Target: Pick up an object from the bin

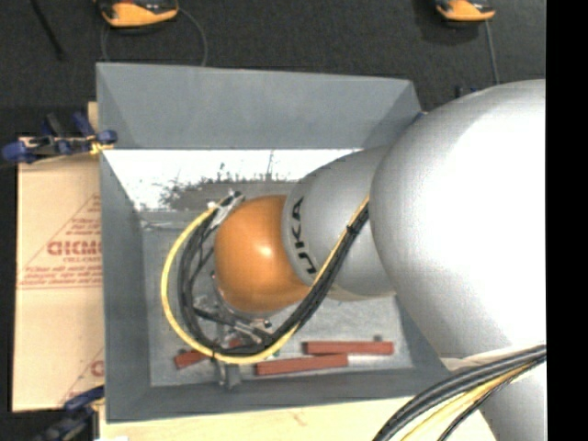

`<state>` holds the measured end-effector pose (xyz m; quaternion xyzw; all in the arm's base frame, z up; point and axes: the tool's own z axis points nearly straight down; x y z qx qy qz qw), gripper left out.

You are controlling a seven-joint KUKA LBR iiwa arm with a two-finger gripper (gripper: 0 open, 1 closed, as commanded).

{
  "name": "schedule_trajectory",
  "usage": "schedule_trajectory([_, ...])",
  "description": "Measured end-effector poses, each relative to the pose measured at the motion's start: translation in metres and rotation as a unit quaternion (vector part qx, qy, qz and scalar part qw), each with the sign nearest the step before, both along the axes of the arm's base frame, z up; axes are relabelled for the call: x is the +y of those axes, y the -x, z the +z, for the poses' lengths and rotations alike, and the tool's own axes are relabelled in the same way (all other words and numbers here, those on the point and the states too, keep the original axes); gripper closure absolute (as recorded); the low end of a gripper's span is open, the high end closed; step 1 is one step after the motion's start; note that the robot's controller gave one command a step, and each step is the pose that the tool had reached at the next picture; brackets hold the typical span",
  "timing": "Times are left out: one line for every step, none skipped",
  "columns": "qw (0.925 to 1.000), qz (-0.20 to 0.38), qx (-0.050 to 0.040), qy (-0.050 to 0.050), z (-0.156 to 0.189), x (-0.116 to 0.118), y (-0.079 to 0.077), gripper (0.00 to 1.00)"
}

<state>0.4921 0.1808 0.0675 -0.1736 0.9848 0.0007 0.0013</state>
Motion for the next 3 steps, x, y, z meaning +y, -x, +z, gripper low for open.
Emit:
schedule_trajectory([1.0000, -0.002, 0.0000, 0.000, 0.003, 0.000, 0.000, 1.00])
schedule_trajectory([0.9992, -0.041, -0.0033, -0.001, 0.129, -0.008, 0.006, 1.00])
schedule_trajectory([0.9942, 0.107, -0.0028, 0.000, 0.205, -0.024, 0.017, 1.00])
